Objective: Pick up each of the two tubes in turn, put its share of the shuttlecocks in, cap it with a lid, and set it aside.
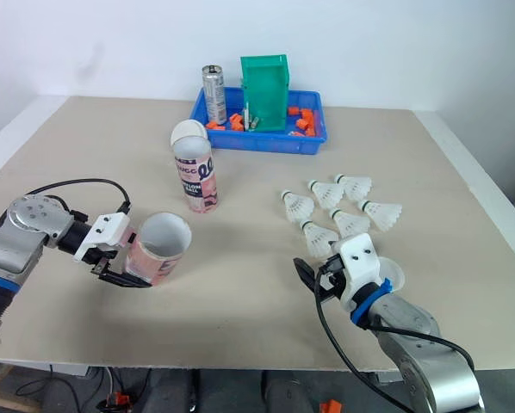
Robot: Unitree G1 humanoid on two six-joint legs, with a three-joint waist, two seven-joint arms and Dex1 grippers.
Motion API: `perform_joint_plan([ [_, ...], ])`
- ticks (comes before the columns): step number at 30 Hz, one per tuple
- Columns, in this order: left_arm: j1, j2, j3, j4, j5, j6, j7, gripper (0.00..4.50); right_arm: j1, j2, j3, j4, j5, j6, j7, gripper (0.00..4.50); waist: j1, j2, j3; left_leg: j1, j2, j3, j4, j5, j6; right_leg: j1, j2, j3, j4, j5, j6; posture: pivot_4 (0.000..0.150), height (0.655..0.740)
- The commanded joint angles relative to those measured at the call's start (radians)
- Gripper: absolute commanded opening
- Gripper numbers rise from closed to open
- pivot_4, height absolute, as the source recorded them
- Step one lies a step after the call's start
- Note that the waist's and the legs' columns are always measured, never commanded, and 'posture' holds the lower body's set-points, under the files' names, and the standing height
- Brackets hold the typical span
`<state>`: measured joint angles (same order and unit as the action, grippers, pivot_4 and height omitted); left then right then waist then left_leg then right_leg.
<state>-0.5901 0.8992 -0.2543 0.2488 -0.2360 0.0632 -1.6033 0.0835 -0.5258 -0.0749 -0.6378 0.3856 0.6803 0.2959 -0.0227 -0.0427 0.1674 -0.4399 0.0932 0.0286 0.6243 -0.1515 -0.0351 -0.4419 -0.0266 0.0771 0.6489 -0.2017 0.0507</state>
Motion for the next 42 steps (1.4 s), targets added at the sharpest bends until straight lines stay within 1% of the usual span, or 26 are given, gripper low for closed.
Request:
perform_joint_plan([
  [1,-0.002,0.034,-0.054,-0.063,-0.054,0.083,-0.011,3.28,-0.027,0.025,0.035,0.045,-0.072,-0.049,-0.033,4.50,0.000,0.000,0.000,0.000,0.000,0.000,0.000,0.000,0.000,0.000,0.000,0.000,0.000,0.000,0.000,0.150,0.7083],
  [3,-0.001,0.043,-0.062,-0.075,-0.058,0.097,-0.011,3.28,-0.040,0.042,0.039,0.078,-0.088,-0.067,-0.033,4.50,0.000,0.000,0.000,0.000,0.000,0.000,0.000,-0.001,0.001,0.000,0.000,0.000,0.000,-0.001,0.000,0.150,0.7083],
  [7,0.001,0.058,-0.081,-0.057,-0.014,0.060,-0.011,3.28,-0.073,0.060,0.054,0.132,-0.123,-0.097,-0.020,4.50,0.000,0.000,0.000,-0.001,0.000,0.000,0.000,-0.001,0.001,0.000,0.001,0.000,0.000,-0.002,0.001,0.150,0.7083],
  [12,-0.006,0.048,-0.086,-0.042,0.002,0.054,-0.011,3.28,-0.123,0.094,0.076,0.215,-0.163,-0.130,-0.025,4.50,-0.001,0.001,0.000,0.000,0.000,0.000,0.000,-0.001,0.001,0.000,0.001,0.000,0.000,-0.002,0.001,0.150,0.7083],
  [15,-0.014,0.051,-0.100,-0.033,0.014,0.045,-0.011,3.24,-0.166,0.119,0.085,0.270,-0.189,-0.156,-0.030,3.69,-0.001,0.001,0.000,0.000,0.000,0.000,0.000,-0.001,0.001,0.000,0.001,0.000,0.000,-0.002,0.001,0.150,0.7083],
  [16,-0.017,0.053,-0.106,-0.030,0.018,0.041,-0.011,3.24,-0.174,0.123,0.087,0.280,-0.203,-0.167,-0.034,3.13,-0.001,0.001,0.000,0.000,0.000,0.000,0.000,-0.001,0.001,0.000,0.002,0.000,0.000,-0.002,0.001,0.150,0.7083],
  [18,-0.024,0.055,-0.114,-0.022,0.022,0.035,-0.011,3.24,-0.181,0.130,0.086,0.291,-0.218,-0.184,-0.036,2.25,-0.001,0.002,-0.001,0.000,0.000,0.000,0.000,-0.001,0.001,0.000,0.002,0.000,0.000,-0.002,0.001,0.150,0.7083],
  [21,-0.040,0.057,-0.129,-0.002,0.025,0.017,-0.011,3.24,-0.179,0.130,0.084,0.287,-0.236,-0.197,-0.032,0.68,-0.001,0.002,-0.001,0.000,0.000,0.000,0.000,-0.001,0.001,0.000,0.002,0.000,0.000,-0.002,0.001,0.150,0.7083],
  [22,-0.047,0.055,-0.132,0.007,0.027,0.006,-0.011,3.24,-0.176,0.120,0.090,0.276,-0.250,-0.199,-0.029,0.40,-0.001,0.002,-0.001,0.000,0.000,0.000,-0.001,-0.001,0.001,0.000,0.002,0.000,0.000,-0.002,0.001,0.150,0.7083],
  [23,-0.053,0.054,-0.135,0.013,0.025,0.003,-0.011,3.24,-0.174,0.117,0.091,0.263,-0.256,-0.197,-0.027,0.02,-0.001,0.003,-0.001,0.000,0.000,0.000,-0.001,-0.001,0.001,0.000,0.002,0.000,0.000,-0.002,0.001,0.150,0.7083],
  [29,-0.068,0.052,-0.152,0.023,-0.004,0.008,-0.011,3.24,-0.194,0.088,0.051,0.166,-0.254,-0.152,-0.009,0.02,-0.001,0.004,-0.002,0.000,0.000,0.000,0.000,-0.001,0.002,0.000,0.002,0.000,0.001,-0.002,0.000,0.150,0.7083],
  [32,-0.073,0.056,-0.166,0.026,-0.013,0.012,-0.011,3.24,-0.230,0.062,0.041,0.094,-0.198,-0.124,0.049,0.02,0.000,0.005,-0.003,0.001,0.000,0.000,0.000,-0.001,0.002,0.000,0.002,0.000,0.001,-0.002,0.000,0.150,0.7083],
  [35,-0.085,0.053,-0.179,0.040,-0.016,0.013,-0.011,3.24,-0.276,0.003,0.055,0.006,-0.106,-0.118,0.186,0.02,0.000,0.006,-0.003,0.001,0.000,-0.001,0.000,-0.001,0.002,0.000,0.002,0.000,0.001,-0.002,0.000,0.150,0.7083],
  [38,-0.111,0.050,-0.201,0.070,-0.019,0.006,-0.011,3.24,-0.359,-0.106,0.092,-0.067,-0.010,-0.171,0.401,0.02,0.000,0.006,-0.003,0.000,0.000,-0.001,0.000,-0.001,0.002,0.001,0.002,0.000,0.001,-0.002,0.000,0.150,0.7083],
  [40,-0.125,0.048,-0.212,0.085,-0.023,0.007,-0.011,3.24,-0.442,-0.152,0.142,-0.055,-0.024,-0.215,0.491,0.02,0.000,0.006,-0.003,0.000,0.000,-0.001,0.000,-0.001,0.002,0.001,0.002,0.000,0.001,-0.002,0.000,0.150,0.7083],
  [42,-0.137,0.046,-0.222,0.094,-0.038,0.019,-0.011,3.24,-0.536,-0.162,0.195,-0.017,-0.044,-0.240,0.544,0.02,0.000,0.007,-0.002,0.001,0.000,-0.001,0.001,-0.001,0.002,0.001,0.002,0.000,0.001,-0.002,0.000,0.150,0.7083],
])
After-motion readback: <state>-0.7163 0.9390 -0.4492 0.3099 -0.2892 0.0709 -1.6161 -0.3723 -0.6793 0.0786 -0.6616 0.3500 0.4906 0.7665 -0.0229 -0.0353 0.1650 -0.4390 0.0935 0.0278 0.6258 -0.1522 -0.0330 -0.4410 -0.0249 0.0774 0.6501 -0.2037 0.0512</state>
